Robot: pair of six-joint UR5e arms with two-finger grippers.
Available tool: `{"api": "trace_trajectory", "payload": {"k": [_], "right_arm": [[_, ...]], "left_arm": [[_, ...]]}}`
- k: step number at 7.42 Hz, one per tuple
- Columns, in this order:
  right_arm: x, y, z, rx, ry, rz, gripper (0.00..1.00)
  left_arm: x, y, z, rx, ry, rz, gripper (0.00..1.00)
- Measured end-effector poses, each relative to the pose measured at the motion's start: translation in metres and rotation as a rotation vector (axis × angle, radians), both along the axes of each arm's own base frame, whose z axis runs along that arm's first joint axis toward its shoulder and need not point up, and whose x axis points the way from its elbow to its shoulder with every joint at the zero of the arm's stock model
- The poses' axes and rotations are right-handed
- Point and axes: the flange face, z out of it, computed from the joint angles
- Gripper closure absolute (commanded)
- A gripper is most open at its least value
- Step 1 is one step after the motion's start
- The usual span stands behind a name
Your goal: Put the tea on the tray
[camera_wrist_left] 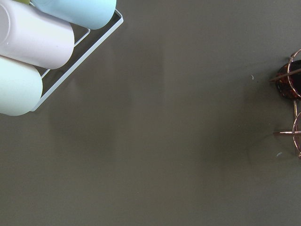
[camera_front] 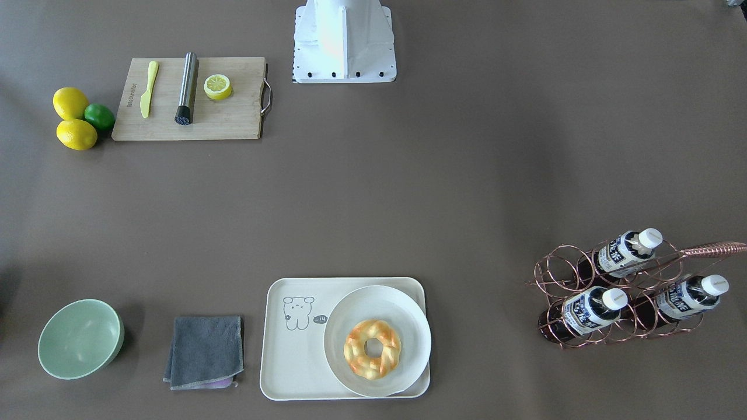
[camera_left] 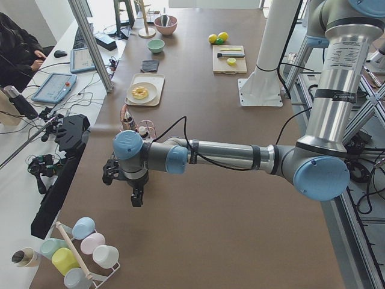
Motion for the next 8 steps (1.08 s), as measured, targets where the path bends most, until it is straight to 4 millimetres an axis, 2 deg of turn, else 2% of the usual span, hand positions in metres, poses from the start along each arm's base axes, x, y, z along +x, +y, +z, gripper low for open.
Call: {"api": "trace_trajectory", "payload": {"k": [8], "right_arm": [[-0.0004,0.0049,0.0052,-0.007,0.0,-0.003,0.0]], "left_arm": [[0.0034,0.0017,0.0043,-0.005,0.0,0.006,0.01]]}}
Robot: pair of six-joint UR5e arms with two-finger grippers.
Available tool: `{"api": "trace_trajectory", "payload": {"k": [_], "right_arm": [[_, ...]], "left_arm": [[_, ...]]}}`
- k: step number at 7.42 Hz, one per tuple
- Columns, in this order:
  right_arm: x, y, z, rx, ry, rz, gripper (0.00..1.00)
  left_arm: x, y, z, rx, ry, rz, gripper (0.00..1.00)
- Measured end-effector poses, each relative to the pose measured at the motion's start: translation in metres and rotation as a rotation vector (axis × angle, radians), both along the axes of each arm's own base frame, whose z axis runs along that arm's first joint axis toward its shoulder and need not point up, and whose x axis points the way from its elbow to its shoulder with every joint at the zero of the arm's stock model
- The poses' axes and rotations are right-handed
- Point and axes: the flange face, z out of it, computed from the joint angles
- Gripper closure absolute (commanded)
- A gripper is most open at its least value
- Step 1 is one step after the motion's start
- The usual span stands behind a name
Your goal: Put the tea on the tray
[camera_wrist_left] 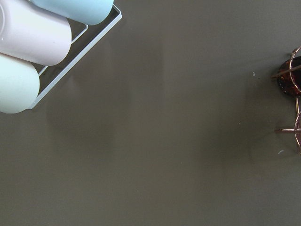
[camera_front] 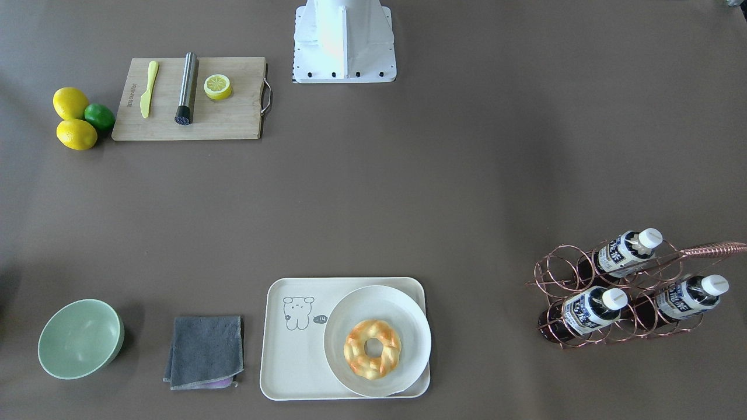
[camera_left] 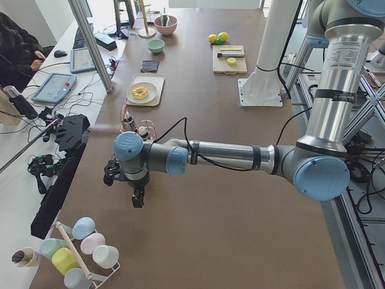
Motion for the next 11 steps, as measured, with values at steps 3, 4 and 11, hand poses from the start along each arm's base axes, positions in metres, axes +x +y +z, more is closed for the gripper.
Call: {"api": "trace_trajectory", "payload": {"k": [3,4,11], "right_arm": [[0.001,0.001,0.0,0.0,-0.001,0.002,0.0],[0.001,0.001,-0.001,0.0,-0.001,0.004,0.0],[0.004,0.001,-0.003,-0.001,0.005,0.013,0.0]], "left_arm": [[0.0,0.002,0.0,-0.001,0.0,0.0,0.01],[0.001,0.0,-0.005,0.006,0.001,-0.001,0.01],[0.035,0.002,-0.135,0.276,0.089,0.051,0.01]]}}
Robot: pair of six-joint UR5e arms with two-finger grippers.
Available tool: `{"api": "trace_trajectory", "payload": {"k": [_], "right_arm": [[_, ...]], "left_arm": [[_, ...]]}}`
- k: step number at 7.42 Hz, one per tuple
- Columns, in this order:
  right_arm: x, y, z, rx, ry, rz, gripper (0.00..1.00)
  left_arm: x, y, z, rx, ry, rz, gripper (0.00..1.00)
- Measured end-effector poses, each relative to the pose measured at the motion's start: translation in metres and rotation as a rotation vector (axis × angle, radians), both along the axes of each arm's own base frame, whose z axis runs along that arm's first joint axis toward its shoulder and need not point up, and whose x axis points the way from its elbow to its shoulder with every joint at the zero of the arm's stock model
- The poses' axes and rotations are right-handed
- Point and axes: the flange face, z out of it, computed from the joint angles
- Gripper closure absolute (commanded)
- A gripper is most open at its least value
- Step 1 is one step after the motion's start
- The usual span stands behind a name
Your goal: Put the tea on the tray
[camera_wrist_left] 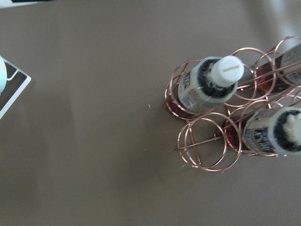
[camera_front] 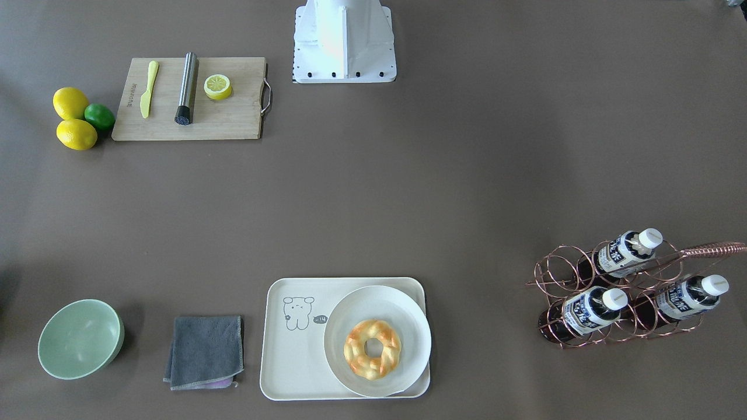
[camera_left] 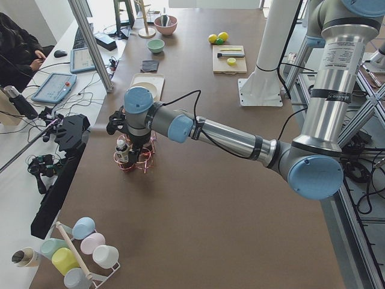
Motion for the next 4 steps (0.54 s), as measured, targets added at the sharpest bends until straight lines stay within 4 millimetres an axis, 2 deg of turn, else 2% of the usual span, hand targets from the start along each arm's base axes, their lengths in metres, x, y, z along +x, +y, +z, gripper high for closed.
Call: {"api": "trace_trajectory", "payload": {"k": [1,3,4], "right_arm": [[0.003,0.001,0.0,0.001,0.003,0.006,0.0],[0.008,0.002,-0.002,0.005,0.015,0.014,0.0],[0.009,0.002,-0.001,0.005,0.018,0.015,0.0]], "left_arm": [[0.011,-0.001,-0.019,0.02,0.028,-0.032,0.01],[0.048,-0.004,-0.058,-0.039,0.134,-0.144,0.01],[0.054,0.0,-0.067,-0.04,0.156,-0.168,0.01]]}}
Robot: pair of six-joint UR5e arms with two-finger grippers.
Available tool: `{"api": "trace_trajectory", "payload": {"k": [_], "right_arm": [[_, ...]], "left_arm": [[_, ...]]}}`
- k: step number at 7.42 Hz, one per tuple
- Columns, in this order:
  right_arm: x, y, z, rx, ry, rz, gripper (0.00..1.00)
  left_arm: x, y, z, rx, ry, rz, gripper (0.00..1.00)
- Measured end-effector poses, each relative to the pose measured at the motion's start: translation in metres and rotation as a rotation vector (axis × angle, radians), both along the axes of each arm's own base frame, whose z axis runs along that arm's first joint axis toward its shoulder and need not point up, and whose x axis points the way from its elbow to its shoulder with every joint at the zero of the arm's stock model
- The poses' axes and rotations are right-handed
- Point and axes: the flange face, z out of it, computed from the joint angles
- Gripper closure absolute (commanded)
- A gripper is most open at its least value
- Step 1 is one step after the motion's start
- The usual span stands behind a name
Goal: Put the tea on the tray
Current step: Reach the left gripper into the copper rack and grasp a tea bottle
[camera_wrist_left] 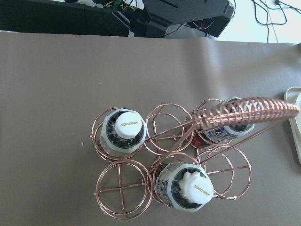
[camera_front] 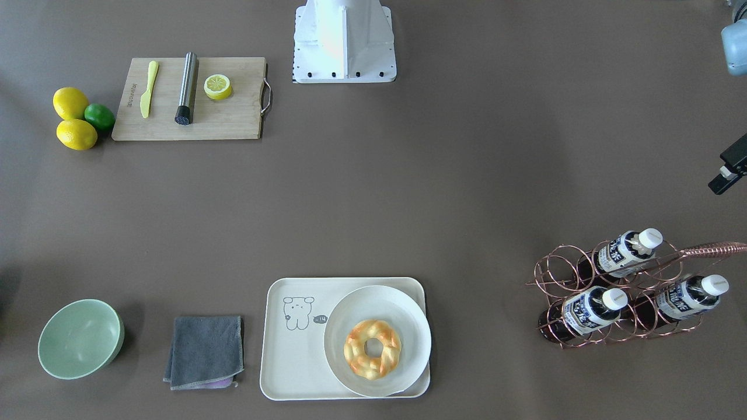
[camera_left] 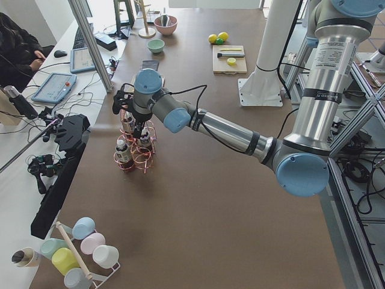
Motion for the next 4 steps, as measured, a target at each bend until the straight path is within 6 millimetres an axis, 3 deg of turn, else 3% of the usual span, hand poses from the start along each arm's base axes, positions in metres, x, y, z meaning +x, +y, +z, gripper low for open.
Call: {"api": "trace_trajectory", "payload": {"k": [4], "right_arm": [[0.001,0.004,0.006,-0.008,0.002,-0.001,0.0]], "left_arm": [[0.017,0.009,-0.02,0.075,-0.001,-0.012,0.01]]}}
